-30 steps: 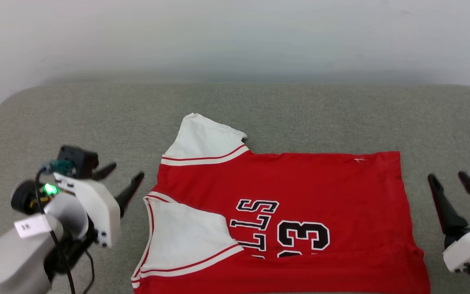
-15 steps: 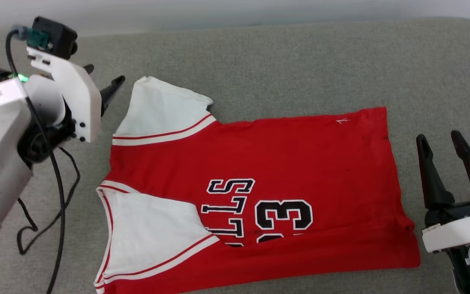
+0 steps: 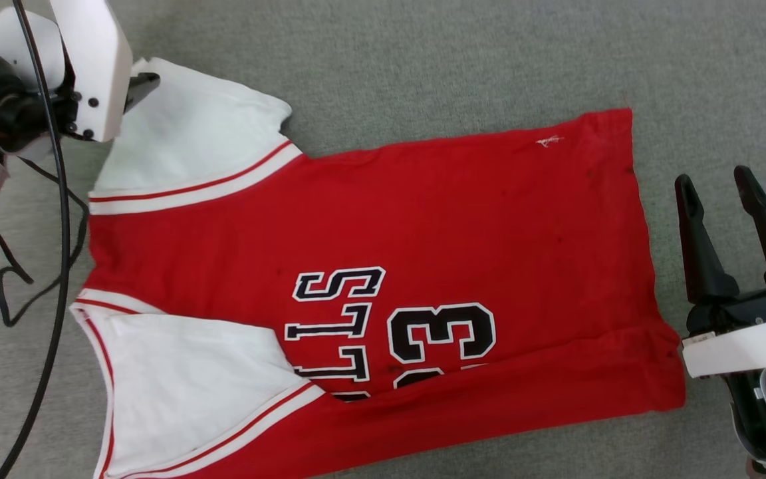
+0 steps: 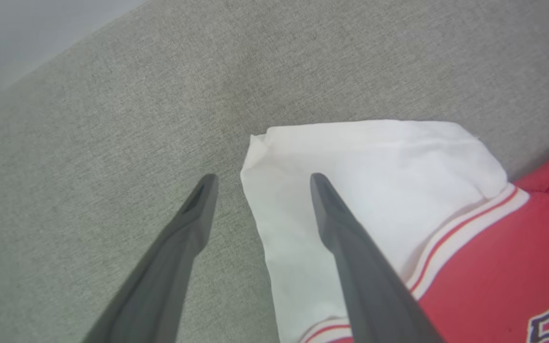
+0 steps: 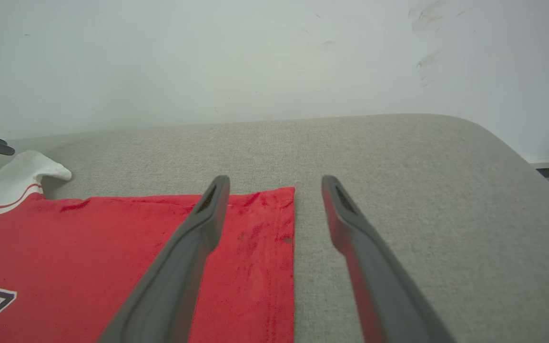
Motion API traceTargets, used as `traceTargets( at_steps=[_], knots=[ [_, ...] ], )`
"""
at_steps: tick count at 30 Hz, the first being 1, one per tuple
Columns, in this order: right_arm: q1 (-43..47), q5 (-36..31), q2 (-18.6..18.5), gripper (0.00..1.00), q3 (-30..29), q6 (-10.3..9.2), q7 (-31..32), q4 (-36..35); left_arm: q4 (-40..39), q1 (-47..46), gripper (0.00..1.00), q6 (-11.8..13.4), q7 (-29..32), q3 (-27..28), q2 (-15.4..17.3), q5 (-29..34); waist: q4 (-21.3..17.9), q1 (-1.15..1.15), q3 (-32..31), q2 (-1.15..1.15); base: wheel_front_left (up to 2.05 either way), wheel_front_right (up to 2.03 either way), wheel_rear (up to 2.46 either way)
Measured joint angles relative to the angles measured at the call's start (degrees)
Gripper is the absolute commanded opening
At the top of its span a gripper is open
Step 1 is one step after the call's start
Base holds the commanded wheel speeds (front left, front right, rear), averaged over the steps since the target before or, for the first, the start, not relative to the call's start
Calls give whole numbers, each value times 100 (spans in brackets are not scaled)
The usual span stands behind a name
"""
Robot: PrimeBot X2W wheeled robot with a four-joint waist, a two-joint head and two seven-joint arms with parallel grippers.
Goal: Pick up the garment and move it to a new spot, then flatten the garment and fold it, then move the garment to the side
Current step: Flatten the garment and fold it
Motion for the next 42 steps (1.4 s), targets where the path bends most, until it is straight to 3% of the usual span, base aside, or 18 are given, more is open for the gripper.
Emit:
traceTargets(
  at_steps=[14, 15, 16, 19, 25, 34, 42],
  knots=[
    [-241, 76, -83, 100, 92, 0, -149, 244, 391, -185, 100, -114, 287, -382, -10, 145, -165, -1, 435, 0, 0, 0, 0],
    [-257, 85, -91, 100, 93, 0, -151, 254, 397, -184, 6, -115, 266, -383, -22, 127, -159, -1, 429, 0, 0, 0, 0],
    [-268, 89, -101, 100, 97, 0, -149, 265, 400, -171, 0, -118, 204, -383, -27, 94, -152, -1, 422, 0, 0, 0, 0],
    [-325, 100, -180, 100, 98, 0, -138, 271, 408, -116, 0, -137, -38, -412, -93, 94, -120, 0, 362, 0, 0, 0, 0],
    [-726, 157, -935, 100, 197, 0, 568, 223, 230, -49, 0, -149, -922, -528, -256, 186, 98, -1, 21, 0, 0, 0, 0],
    [-1595, 849, -2067, 100, 721, 1, 2614, 630, -305, -23, 0, -151, -1614, -828, -301, 252, 549, -1, -301, 0, 0, 0, 0],
    [-2408, 1477, -2685, 100, 1324, 1, 4272, 1323, -658, 3, 0, -151, -1935, -982, -372, 274, 881, -1, -331, 0, 0, 0, 0]
  ],
)
